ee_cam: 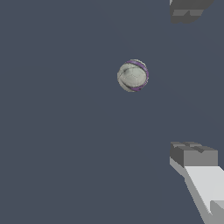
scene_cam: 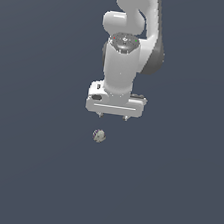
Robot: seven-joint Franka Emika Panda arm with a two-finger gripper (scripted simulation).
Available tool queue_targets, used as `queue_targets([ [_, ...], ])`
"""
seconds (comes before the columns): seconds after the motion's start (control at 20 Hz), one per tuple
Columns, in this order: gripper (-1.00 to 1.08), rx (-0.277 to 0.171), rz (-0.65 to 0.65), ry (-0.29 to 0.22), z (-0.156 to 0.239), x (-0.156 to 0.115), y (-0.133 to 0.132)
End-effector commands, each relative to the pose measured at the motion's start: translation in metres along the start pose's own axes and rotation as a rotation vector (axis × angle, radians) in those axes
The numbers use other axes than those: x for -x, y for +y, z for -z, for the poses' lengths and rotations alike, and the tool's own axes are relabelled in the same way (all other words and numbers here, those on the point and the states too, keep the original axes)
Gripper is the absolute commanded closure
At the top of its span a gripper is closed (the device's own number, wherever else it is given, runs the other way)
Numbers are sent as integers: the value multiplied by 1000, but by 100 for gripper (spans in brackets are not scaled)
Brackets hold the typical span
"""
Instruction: Pick up the object and move it to a goal position.
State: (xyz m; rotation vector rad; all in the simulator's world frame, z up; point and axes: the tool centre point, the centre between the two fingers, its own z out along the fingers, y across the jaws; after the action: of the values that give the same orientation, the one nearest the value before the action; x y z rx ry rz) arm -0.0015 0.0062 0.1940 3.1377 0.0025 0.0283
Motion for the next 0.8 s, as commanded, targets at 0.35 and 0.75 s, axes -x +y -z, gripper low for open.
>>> queue_targets([
  [0.35,-92,7,-6,-10,7,3,13],
  [0.75,-92,8,-9,-12,9,3,16],
])
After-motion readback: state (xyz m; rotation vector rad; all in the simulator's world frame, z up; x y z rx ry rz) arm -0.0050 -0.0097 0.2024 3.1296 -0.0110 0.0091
